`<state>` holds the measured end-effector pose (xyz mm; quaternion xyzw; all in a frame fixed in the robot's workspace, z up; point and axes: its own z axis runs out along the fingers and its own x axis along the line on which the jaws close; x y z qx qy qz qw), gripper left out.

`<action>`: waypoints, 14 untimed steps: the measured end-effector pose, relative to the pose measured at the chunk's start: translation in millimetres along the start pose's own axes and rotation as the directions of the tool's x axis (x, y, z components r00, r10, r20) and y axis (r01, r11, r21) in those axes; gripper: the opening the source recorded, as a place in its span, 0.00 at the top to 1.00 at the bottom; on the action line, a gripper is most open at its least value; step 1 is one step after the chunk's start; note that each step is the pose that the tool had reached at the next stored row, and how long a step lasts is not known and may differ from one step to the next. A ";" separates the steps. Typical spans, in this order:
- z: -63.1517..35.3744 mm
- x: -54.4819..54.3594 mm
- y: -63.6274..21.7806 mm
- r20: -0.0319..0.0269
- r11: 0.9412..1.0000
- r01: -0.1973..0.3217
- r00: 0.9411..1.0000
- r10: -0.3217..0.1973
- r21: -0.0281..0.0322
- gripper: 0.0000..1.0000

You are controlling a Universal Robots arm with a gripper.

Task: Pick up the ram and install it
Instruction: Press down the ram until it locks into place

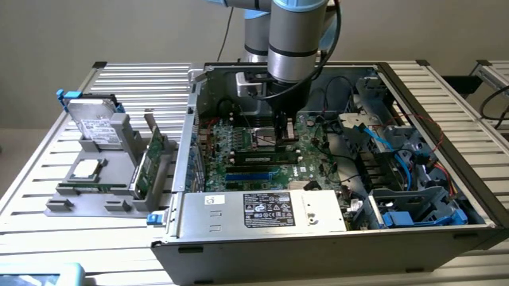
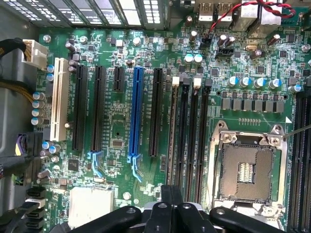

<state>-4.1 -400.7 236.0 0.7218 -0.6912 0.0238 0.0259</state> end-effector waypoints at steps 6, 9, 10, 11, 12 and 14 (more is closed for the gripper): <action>0.5 0.2 -5.1 0.000 1.000 -0.006 1.000 0.006 -0.001 0.89; 1.0 0.3 -6.3 0.000 1.000 -0.021 1.000 0.021 -0.002 0.89; 1.1 0.3 -6.6 0.000 1.000 -0.027 1.000 0.027 -0.002 0.89; 1.3 0.2 -6.9 0.000 0.999 -0.034 0.999 0.034 -0.003 0.89; 1.4 0.3 -7.1 0.000 0.999 -0.042 0.999 0.042 -0.003 0.89; 1.5 0.3 -8.0 0.000 0.999 -0.052 0.999 0.052 -0.004 0.89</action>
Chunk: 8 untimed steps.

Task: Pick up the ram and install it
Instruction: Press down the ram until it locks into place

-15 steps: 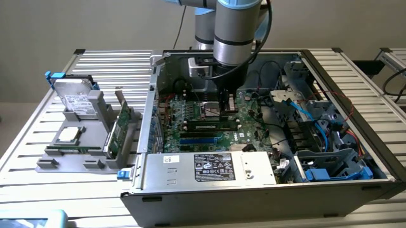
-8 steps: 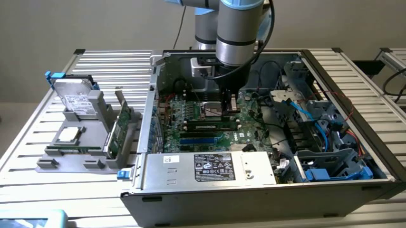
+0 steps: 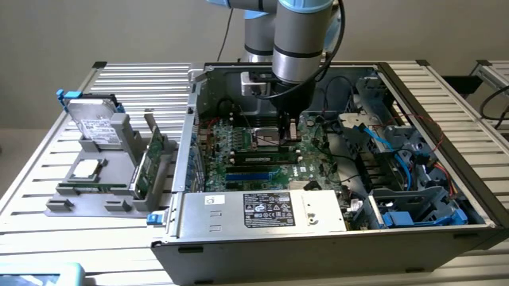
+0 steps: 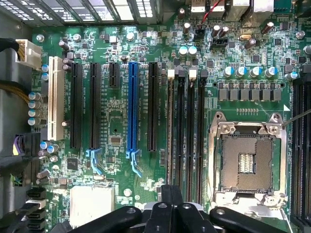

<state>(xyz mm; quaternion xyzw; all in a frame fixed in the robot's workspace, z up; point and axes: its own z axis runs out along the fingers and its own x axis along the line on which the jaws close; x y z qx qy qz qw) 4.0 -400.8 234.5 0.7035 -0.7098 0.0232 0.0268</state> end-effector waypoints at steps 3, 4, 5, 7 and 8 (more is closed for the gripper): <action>0.3 -0.1 -3.0 -0.001 1.000 -0.004 1.000 0.004 0.000 0.89; 0.3 -0.1 -3.2 -0.002 1.000 -0.004 1.000 0.004 0.000 0.89; 0.4 -0.1 -3.4 -0.003 1.000 -0.005 1.000 0.005 0.000 0.89; 0.6 -0.1 -3.4 -0.006 1.000 -0.005 1.000 0.005 0.000 0.89; 0.9 -0.1 -3.4 -0.007 1.000 -0.005 1.000 0.005 0.000 0.89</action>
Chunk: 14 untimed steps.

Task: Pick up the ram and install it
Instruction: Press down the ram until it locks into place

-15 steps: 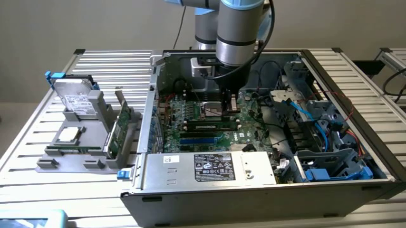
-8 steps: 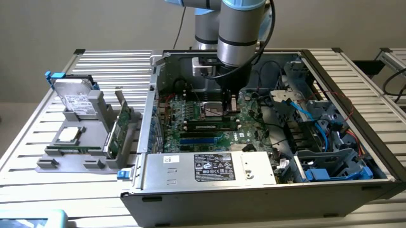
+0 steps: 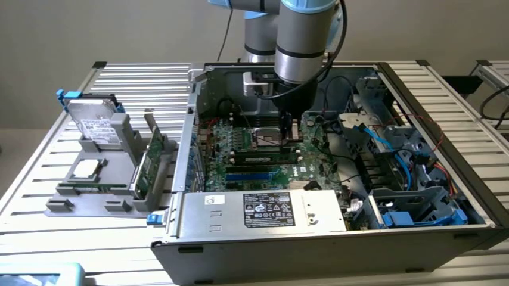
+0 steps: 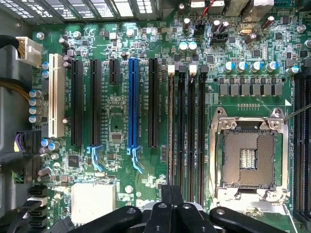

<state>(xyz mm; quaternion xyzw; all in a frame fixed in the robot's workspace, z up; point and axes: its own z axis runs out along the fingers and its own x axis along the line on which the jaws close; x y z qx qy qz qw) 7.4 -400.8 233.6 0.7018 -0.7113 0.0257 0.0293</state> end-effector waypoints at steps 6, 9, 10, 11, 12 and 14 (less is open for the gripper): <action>1.6 -0.7 -0.8 -0.001 1.000 -0.010 1.000 0.010 0.000 0.89; 2.3 -1.0 -0.9 0.000 1.000 -0.017 1.000 0.017 0.000 0.89; 2.8 -1.1 -0.9 0.000 1.000 -0.018 1.000 0.018 0.000 0.89; 3.4 -1.2 -1.0 0.000 1.000 -0.020 1.000 0.020 0.001 0.89; 4.0 -1.2 -1.0 0.000 1.000 -0.021 1.000 0.021 0.001 0.89; 4.8 -1.2 -1.0 0.000 1.000 -0.023 1.000 0.023 0.001 0.89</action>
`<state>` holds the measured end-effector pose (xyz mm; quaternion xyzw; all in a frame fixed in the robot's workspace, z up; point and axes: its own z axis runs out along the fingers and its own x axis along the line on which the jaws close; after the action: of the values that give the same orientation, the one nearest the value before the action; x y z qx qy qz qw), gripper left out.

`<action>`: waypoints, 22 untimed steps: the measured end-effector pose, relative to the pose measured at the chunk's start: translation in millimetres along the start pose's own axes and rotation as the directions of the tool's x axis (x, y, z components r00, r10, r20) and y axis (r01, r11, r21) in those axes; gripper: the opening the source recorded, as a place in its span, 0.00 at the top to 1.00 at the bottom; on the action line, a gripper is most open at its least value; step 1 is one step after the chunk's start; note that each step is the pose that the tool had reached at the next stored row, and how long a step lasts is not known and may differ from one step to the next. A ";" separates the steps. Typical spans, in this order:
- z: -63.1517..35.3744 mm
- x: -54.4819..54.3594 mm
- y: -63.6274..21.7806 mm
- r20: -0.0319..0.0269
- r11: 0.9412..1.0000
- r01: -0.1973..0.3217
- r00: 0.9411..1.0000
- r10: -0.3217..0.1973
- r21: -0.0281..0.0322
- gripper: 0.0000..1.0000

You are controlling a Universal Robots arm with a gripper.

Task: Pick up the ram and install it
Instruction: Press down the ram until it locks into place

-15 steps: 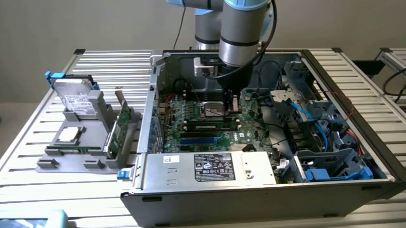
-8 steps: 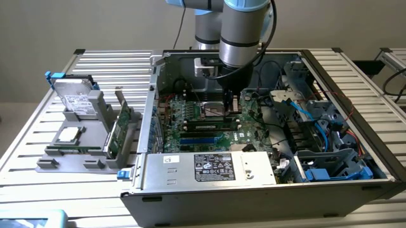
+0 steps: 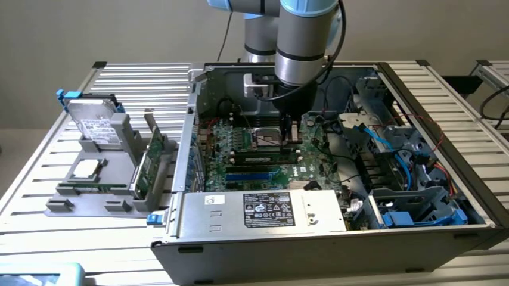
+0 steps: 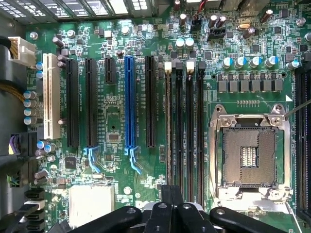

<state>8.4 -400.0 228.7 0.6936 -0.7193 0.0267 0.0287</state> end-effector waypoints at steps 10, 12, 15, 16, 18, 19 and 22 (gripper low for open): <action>2.6 -0.2 0.0 0.000 1.000 -0.005 1.000 0.005 0.000 0.89; 2.7 -0.3 0.0 0.000 1.000 -0.006 1.000 0.006 0.000 0.89; 2.9 -0.2 0.2 0.000 1.000 -0.007 1.000 0.007 0.000 0.89; 2.9 -0.2 0.2 0.000 1.000 -0.007 1.000 0.007 0.000 0.89; -2.7 0.2 0.4 0.001 1.000 -0.008 1.000 0.008 -0.001 0.89; -7.4 0.9 0.6 0.000 1.000 -0.009 1.000 0.009 -0.001 0.89; -13.4 1.7 4.5 0.000 1.000 -0.011 1.000 0.011 -0.001 0.89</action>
<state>3.9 -400.5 242.2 0.6897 -0.7230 0.0266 0.0288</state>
